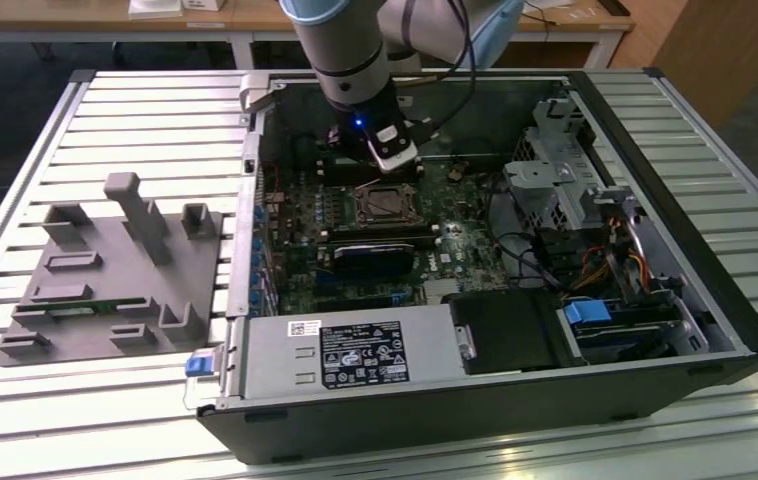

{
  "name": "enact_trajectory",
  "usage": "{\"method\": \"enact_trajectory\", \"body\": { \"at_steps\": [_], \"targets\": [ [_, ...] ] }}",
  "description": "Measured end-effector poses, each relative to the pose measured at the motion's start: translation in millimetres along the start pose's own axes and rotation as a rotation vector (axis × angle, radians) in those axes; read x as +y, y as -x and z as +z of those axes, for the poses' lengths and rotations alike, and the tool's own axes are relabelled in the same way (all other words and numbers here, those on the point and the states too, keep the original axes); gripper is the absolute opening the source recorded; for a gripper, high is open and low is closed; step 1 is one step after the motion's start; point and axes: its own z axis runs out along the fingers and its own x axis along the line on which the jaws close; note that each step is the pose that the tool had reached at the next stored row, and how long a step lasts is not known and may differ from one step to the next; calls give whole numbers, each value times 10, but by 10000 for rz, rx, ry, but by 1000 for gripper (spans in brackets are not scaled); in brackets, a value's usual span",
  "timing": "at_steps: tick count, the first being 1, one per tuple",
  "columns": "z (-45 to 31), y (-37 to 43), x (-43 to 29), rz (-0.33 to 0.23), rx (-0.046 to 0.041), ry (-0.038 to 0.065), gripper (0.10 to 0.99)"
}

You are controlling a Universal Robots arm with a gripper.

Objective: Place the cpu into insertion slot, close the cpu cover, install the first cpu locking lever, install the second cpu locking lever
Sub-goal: 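Install the first cpu locking lever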

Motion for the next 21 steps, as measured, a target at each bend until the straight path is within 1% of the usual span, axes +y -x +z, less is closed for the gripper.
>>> {"method": "enact_trajectory", "body": {
  "at_steps": [5, 10, 14, 15, 19, 21],
  "targets": [
    [21, -14, 38, 205, -58, -51, 106],
    [46, -24, 48, 462, -130, -115, 106],
    [47, -24, 48, 463, -133, -117, 106],
    [51, -25, 47, 461, -149, -114, 106],
    [78, -33, 40, 429, -280, -102, 106],
    [90, -38, 37, 415, -329, -108, 106]
  ]
}}
